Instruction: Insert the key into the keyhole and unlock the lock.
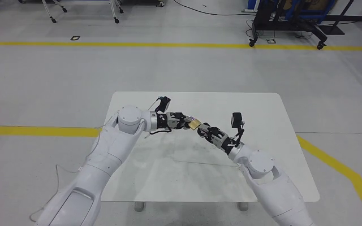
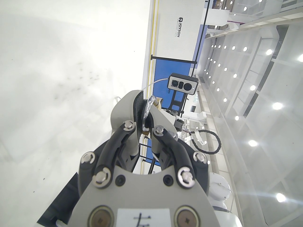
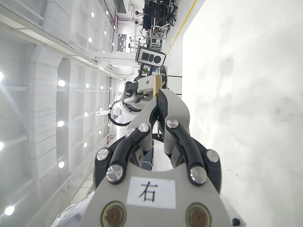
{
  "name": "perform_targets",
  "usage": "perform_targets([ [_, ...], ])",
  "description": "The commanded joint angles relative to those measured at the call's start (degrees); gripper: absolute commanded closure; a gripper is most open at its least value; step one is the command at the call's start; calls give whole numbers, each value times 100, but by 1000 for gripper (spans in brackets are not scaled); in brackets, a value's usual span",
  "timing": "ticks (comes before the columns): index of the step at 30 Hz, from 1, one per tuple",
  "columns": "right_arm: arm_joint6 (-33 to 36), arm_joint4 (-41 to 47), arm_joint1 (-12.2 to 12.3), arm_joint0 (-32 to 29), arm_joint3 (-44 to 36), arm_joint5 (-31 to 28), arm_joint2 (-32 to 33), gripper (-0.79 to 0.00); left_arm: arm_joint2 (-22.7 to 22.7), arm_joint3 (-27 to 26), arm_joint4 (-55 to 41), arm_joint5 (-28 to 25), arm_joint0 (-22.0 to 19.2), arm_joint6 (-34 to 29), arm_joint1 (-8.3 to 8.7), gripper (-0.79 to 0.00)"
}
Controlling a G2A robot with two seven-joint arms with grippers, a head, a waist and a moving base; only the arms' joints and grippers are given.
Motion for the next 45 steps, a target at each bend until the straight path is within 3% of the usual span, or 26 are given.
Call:
perform_targets([
  [1, -26, -15, -4, 6, 10, 4, -5, 0, 1, 9, -15, 10, -4, -20, -2, 0],
  [9, -50, -47, -16, 41, 34, -4, -20, 0, 8, 30, -26, 13, -13, -20, -9, 0],
  [12, -56, -46, -20, 39, 35, -10, -18, -80, 5, 33, -31, 7, -12, -9, -10, 0],
  [14, -42, -55, -20, 38, 35, -4, -16, -92, -1, 35, -35, 1, -11, -1, -10, 0],
  [41, 30, -39, -11, -144, -143, -50, 117, -111, -28, 12, -16, 3, 7, 43, -5, 0],
  [45, 69, -37, -8, -180, -165, -54, 131, -212, -32, 5, -4, 12, 9, 48, -2, 0],
])
